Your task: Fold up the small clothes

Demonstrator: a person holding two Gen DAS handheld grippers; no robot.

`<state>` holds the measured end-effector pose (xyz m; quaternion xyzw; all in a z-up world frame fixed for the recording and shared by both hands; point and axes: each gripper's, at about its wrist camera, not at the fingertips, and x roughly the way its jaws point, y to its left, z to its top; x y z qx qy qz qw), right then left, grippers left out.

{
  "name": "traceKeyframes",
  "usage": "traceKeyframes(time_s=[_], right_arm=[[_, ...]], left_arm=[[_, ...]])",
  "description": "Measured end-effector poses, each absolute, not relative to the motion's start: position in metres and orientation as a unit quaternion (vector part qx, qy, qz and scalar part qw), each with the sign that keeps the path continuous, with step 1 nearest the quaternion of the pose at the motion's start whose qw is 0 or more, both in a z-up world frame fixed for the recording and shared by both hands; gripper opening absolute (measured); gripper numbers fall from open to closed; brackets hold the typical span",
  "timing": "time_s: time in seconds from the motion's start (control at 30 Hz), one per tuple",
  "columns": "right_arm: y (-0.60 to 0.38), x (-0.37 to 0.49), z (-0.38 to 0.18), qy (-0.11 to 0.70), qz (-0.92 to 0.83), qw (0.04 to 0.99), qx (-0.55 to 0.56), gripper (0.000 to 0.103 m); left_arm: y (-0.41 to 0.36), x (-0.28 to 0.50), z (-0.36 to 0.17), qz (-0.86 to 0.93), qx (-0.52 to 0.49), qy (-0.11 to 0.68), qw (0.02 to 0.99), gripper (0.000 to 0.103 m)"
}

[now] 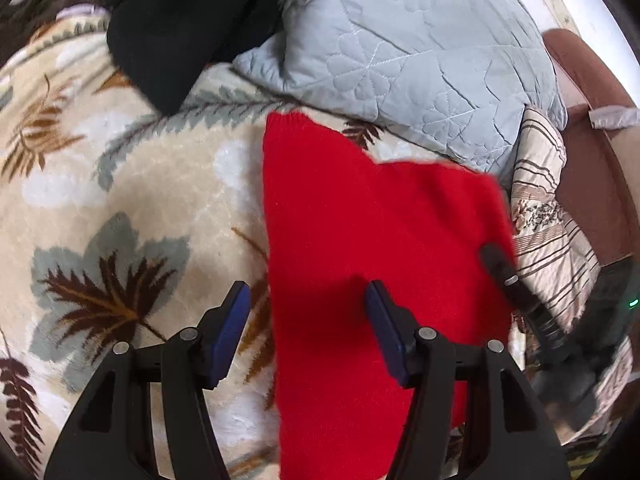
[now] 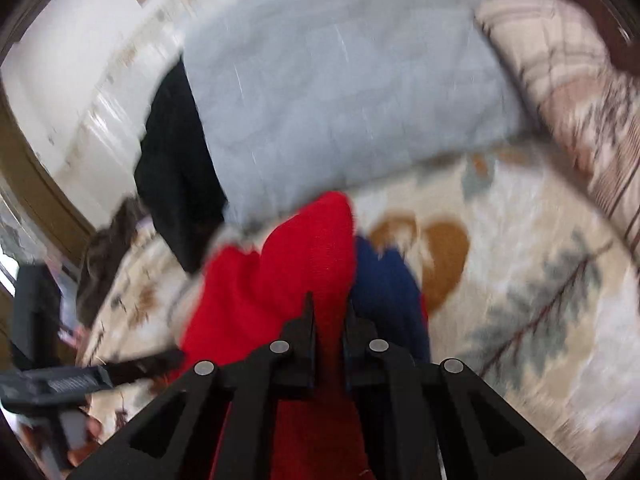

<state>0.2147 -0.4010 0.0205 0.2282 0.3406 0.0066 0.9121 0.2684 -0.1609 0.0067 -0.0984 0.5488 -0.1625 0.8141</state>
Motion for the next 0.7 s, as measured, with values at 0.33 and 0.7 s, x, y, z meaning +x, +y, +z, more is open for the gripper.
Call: traceKeyframes(time_s=[0.33, 0.7], right_arm=[[-0.417, 0.209, -0.004, 0.399, -0.004, 0.882, 0.25, 0.019], [-0.389, 0.145, 0.004, 0.389, 0.052, 0.901, 0.182, 0.012]], left_arm=[[-0.172, 0.265, 0.003, -0.15, -0.071, 0.545, 0.822, 0.063], [-0.148, 0.204, -0.012, -0.163, -0.105, 0.559, 0.806, 0.065]])
